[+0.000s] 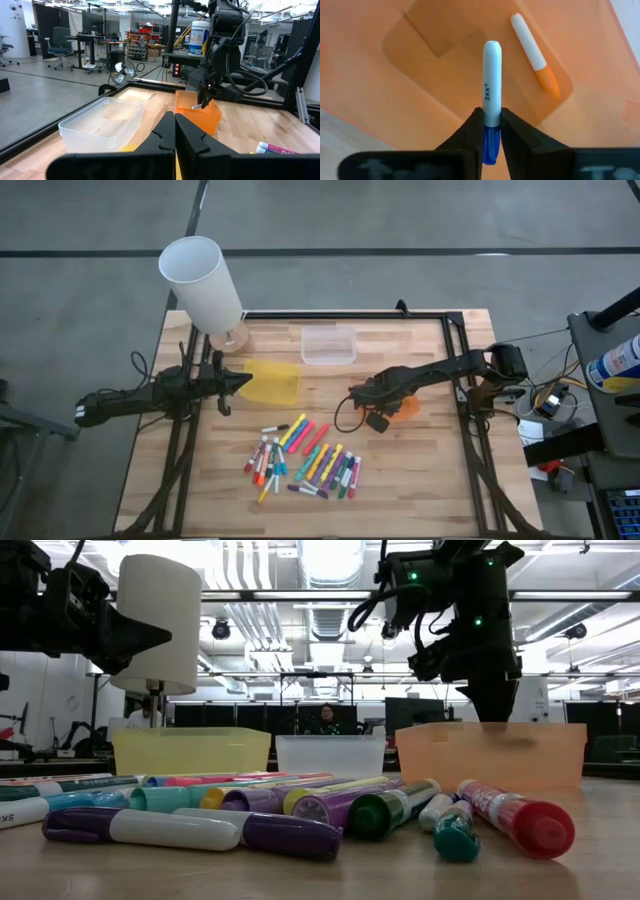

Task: Pick & Place Markers
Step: Put the bottom small blue highlighter pen into the orange bin, then put the small blue highlighter pen into the orange bin

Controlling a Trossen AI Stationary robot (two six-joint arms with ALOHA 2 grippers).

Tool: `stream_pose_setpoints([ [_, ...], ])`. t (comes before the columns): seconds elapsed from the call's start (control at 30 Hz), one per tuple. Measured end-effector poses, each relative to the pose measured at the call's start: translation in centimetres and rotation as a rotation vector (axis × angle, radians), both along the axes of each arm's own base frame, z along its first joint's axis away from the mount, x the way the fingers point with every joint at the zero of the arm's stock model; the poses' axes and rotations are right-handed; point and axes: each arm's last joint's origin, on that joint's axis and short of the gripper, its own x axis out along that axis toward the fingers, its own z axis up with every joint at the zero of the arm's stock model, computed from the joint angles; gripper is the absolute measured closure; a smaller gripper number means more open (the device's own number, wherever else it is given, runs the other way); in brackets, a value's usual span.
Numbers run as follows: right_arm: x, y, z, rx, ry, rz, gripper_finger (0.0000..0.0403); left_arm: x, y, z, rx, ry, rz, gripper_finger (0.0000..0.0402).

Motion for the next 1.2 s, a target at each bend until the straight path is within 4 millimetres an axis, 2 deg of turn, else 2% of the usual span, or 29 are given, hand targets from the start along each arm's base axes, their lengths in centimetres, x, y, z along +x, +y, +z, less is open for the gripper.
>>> stream_pose_setpoints([
  [0.2,0.0,-0.1,0.0,-0.019,-0.001,-0.002,0.0304,0.0,0.0,0.0,0.0,0.0,0.0,0.0402],
  [0.37,0.0,0.0,0.0,-0.02,0.001,-0.002,0.0283,0.0,0.0,0.0,0.0,0.0,0.0,0.0402],
  [0.6,0.1,0.0,0.4,-0.018,0.005,0.018,0.0274,0.0,0.0,0.0,0.0,0.0,0.0,0.0402],
  [0.83,1.4,0.6,3.2,-0.01,-0.057,0.106,0.029,0.0,0.0,0.0,0.0,0.0,0.0,0.0402],
  [1.03,2.7,2.7,5.7,0.0,-0.152,0.292,0.0301,0.0,0.0,0.0,0.0,0.0,0.0,0.0402],
  [1.2,3.3,5.2,6.5,0.004,-0.227,0.544,0.0308,0.0,0.0,0.0,0.0,0.0,0.0,0.0402],
])
